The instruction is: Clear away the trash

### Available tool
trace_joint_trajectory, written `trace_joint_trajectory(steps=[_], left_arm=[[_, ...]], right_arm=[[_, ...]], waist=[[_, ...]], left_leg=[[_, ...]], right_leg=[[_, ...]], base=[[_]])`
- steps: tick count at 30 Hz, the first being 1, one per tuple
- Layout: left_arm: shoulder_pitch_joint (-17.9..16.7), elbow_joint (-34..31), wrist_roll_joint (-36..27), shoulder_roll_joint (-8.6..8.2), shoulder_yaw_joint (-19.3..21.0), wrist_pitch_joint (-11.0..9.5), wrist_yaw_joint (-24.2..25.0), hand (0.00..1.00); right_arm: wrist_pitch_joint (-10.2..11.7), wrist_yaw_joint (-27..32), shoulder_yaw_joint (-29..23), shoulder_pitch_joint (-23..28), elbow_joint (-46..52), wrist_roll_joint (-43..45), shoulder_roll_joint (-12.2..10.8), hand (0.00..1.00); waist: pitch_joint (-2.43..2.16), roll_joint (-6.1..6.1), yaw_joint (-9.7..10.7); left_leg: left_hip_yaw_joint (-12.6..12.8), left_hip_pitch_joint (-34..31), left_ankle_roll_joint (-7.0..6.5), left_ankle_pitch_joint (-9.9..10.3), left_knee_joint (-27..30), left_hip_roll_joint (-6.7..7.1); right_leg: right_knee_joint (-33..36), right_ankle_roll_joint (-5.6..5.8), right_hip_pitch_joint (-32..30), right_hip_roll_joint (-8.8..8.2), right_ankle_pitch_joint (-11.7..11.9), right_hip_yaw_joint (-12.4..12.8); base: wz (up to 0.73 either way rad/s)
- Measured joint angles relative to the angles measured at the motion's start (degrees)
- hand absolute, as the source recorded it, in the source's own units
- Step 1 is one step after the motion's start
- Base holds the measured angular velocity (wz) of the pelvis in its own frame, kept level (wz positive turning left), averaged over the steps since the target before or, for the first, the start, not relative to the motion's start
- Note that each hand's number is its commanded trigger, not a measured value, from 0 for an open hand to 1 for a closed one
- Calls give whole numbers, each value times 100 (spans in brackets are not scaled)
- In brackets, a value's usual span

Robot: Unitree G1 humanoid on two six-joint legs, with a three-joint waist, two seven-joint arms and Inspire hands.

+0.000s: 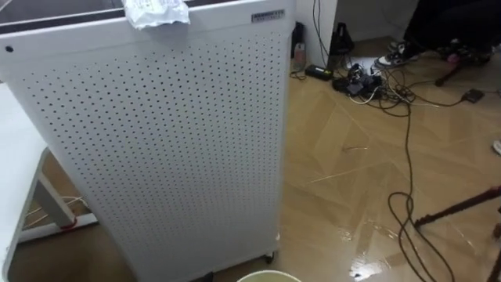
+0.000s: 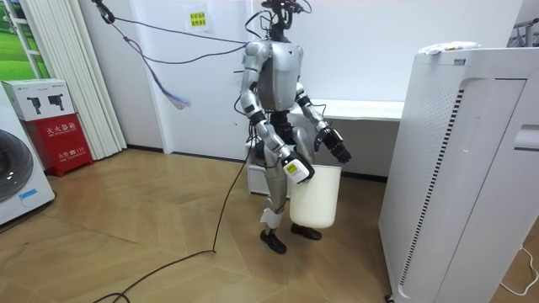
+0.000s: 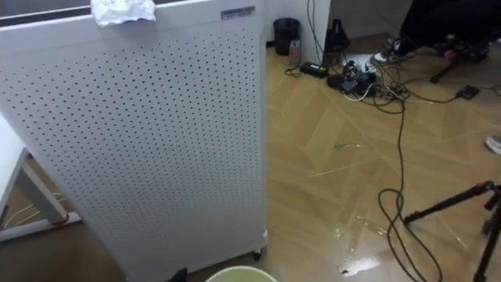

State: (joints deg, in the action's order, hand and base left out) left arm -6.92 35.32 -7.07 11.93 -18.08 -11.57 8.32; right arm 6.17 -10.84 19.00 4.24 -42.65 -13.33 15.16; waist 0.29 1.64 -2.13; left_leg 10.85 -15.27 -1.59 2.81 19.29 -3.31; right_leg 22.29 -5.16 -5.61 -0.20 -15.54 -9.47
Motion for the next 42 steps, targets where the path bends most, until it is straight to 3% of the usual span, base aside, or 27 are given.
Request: trace_joint_trajectory(steps=[3,6,8,10,13,15,16,17,19,20,21,22,24,28,31,34,42], left_arm=[[-10,-169,50,41,14,-38,-46,0],[-9,-435,232,33,19,-69,-92,0],[-7,-457,229,19,17,-199,-167,0],[-11,-460,267,22,2,-263,-249,0],[-27,-510,747,66,8,-273,-462,0],[-74,-714,1193,72,35,-279,-710,0],[-72,-845,1327,55,67,-347,-874,0],[-73,-920,1388,40,108,-389,-950,0],[-63,-1441,1689,57,295,-502,-1297,0],[-51,-1590,1805,67,363,-540,-1398,0],[-27,-1756,2048,65,497,-668,-1612,0],[-33,-1946,2319,68,616,-747,-1825,0],[-58,-2188,2644,68,811,-844,-2154,0],[-173,-2538,2795,77,1147,-854,-2818,0],[-265,-2645,2798,78,1118,-865,-3095,0],[-309,-2716,2799,80,1114,-893,-3299,0],[-307,-2720,2804,112,1115,-914,-3829,0]], right_arm=[[0,-5,-4,96,25,18,15,100],[1,37,-65,92,103,18,3,100],[2,59,-153,54,105,18,-68,100],[18,78,-156,13,104,18,-105,100],[23,114,-170,20,105,19,-160,100],[38,156,-176,47,104,16,-189,100],[55,160,-182,52,104,16,-190,100],[64,161,-192,52,105,16,-190,100],[125,194,-226,58,106,19,-191,100],[140,208,-226,57,106,18,-194,100],[152,227,-227,71,85,35,-199,100],[161,226,-237,108,29,40,-188,100],[162,167,-296,126,-67,42,-178,100],[162,61,-523,142,-80,21,-151,100],[161,61,-524,142,-100,18,-157,100],[162,26,-520,129,-99,11,-164,100],[164,52,-453,144,-102,16,-165,100]], waist=[[-3,91,2],[0,82,-5],[9,53,-7],[27,24,23],[45,19,19],[64,4,19],[70,-8,17],[72,-26,16],[77,-23,30],[76,-10,21],[59,-3,26],[26,-19,21],[25,-31,-12],[25,-14,-179],[36,10,-290],[39,64,-300],[46,66,-289]], left_leg=[[1,143,-88,119,-75,176],[10,163,-176,312,9,306],[34,199,-220,458,102,355],[13,242,-277,577,157,420],[-23,358,-382,729,150,524],[-171,517,-437,837,175,580],[-281,573,-459,853,138,608],[-329,581,-464,859,135,609],[-514,563,-462,875,145,636],[-557,562,-451,881,149,655],[-687,600,-423,892,141,691],[-804,680,-380,901,112,683],[-915,816,-334,914,28,648],[-956,1016,-253,916,-206,576],[-959,1161,-223,898,-354,553],[-1006,1208,-208,892,-406,528],[-1014,1333,-187,892,-493,496]], right_leg=[[-167,141,207,-146,-92,-39],[-164,285,292,-286,-199,-101],[-106,373,371,-372,-251,-212],[152,464,393,-480,-303,-346],[1184,513,54,-716,-290,-357],[1694,781,-114,-844,-160,-373],[1665,865,-162,-872,-205,-355],[1584,873,-208,-872,-228,-342],[691,897,-437,-860,-163,-133],[364,884,-482,-858,8,-74],[175,849,-523,-853,390,-14],[15,840,-345,-793,394,-97],[-163,817,-96,-731,409,-194],[-459,771,169,-605,439,-213],[-594,753,295,-564,451,-210],[-742,733,413,-526,466,-269],[-980,725,600,-462,557,-293]], base=[[13],[12],[2],[8],[15],[25],[34],[44],[49],[53],[48],[43],[24],[4],[-1],[9],[1]])
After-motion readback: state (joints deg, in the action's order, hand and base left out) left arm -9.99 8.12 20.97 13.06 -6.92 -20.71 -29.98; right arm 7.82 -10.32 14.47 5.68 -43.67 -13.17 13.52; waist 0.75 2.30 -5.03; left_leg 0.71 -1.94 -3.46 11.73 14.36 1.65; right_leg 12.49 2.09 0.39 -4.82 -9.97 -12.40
